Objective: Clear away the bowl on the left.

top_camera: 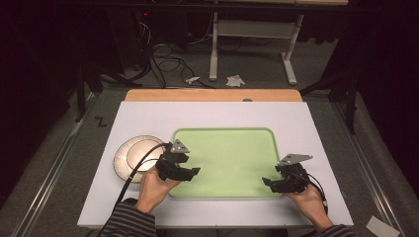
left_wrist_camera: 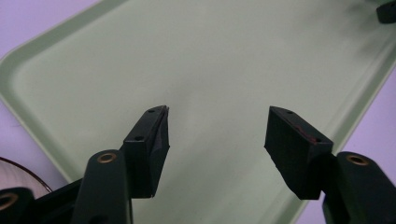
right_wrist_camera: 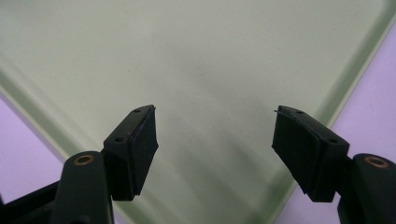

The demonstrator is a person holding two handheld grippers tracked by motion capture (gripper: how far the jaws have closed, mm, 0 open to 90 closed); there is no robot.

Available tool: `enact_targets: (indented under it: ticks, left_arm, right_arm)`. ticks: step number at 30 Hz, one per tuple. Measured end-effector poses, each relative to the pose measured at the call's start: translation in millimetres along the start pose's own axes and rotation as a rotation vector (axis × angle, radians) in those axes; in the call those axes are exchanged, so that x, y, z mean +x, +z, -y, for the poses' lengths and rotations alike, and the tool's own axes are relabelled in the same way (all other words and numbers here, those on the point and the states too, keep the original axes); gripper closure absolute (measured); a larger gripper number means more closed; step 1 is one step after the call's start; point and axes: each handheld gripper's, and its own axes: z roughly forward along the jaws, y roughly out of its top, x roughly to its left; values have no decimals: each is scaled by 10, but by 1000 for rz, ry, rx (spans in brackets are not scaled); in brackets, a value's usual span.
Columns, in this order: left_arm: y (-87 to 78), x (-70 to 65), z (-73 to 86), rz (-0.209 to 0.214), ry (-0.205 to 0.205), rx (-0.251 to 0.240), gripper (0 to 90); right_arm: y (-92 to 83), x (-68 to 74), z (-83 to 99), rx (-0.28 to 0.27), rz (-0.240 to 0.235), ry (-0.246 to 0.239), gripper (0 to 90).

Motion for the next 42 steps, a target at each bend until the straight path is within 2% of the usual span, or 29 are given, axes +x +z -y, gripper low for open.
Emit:
enact_targets:
  ticks: [6,8,13,24,28,33,39,41,42]
  left_arm:
    - [-119,107,-103,4,-65,-72,380]
    - [-151,119,-127,7,-69,-89,369]
    - [-214,138,-161,-2,-61,-93,360]
    - [-358,256,-311,-18,-113,-183,330]
    - [-379,295,-336,-30,-116,-191,329]
    - [-368,359,-332,-82,-110,-176,331]
    - [-391,400,-357,-98,-122,-191,332]
    - [-417,421,-370,-106,-124,-210,336]
    - [-432,431,-373,-108,-115,-214,339]
  right_arm:
    - [3,-5,-2,3,-3,-3,320]
    - [3,-6,-2,4,-3,-5,320]
    - [0,-3,-1,3,-2,-6,320]
    - [0,-3,-2,4,-3,-2,320]
    - [1,-6,-1,4,-5,1,320]
    - [-4,-2,-1,1,-4,2,320]
    - [-5,-9,0,-1,0,-2,320]
    - [-13,-7,0,3,-2,4,320]
    - [-12,-6,0,2,0,3,320]
